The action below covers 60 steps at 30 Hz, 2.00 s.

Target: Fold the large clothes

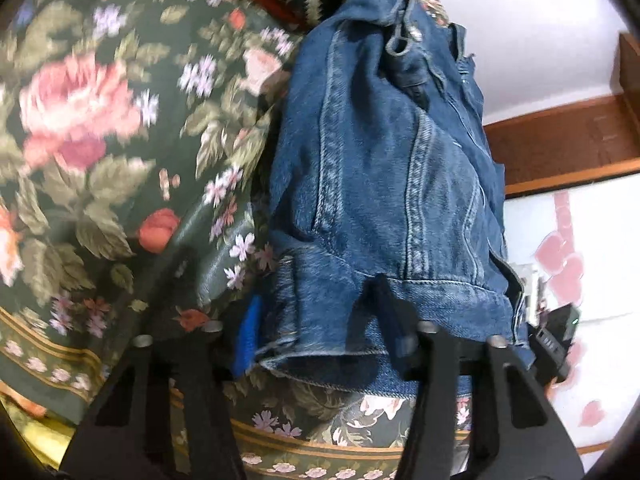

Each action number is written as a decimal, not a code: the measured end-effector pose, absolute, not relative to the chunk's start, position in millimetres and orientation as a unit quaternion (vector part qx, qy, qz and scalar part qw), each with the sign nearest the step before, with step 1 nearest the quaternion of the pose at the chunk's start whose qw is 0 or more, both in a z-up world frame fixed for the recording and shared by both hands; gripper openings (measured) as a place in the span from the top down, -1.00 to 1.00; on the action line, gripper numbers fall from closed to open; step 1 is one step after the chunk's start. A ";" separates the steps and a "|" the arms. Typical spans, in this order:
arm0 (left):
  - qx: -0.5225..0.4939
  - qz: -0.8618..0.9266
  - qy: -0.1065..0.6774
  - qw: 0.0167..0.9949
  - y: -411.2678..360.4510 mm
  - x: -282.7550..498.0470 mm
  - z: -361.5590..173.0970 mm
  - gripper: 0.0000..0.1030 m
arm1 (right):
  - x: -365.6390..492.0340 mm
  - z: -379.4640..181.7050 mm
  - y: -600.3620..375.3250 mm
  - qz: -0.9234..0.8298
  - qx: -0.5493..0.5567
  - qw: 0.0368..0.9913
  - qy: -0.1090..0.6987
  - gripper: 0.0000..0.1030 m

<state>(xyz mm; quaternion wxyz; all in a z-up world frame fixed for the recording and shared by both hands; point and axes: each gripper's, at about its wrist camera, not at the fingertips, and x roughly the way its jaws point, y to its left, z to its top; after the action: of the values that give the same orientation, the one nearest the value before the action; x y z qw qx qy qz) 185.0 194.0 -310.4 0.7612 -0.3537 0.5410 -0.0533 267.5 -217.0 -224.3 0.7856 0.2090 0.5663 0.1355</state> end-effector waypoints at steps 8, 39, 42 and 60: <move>-0.278 -0.056 0.494 0.822 180.0 196.3 -247.1 0.74 | 277.9 -204.9 -206.8 0.141 0.202 0.810 0.532 0.73; -0.205 0.001 0.338 0.918 188.3 430.4 -138.1 0.79 | 475.9 -142.9 -215.0 0.121 0.199 0.885 0.404 0.77; -0.176 0.023 0.359 0.916 187.4 461.0 -162.0 0.78 | 498.6 -160.0 -213.8 0.120 0.192 0.881 0.415 0.77; -0.089 0.041 0.448 0.888 175.3 495.0 -218.7 0.21 | 516.0 -202.8 -231.0 0.060 0.147 0.852 0.498 0.16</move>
<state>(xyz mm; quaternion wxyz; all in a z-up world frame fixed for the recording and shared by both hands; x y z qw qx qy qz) 495.0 175.3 -218.7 0.8885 -0.0886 0.4485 0.0406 516.0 -231.0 -202.8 0.8524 0.1470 0.4983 0.0596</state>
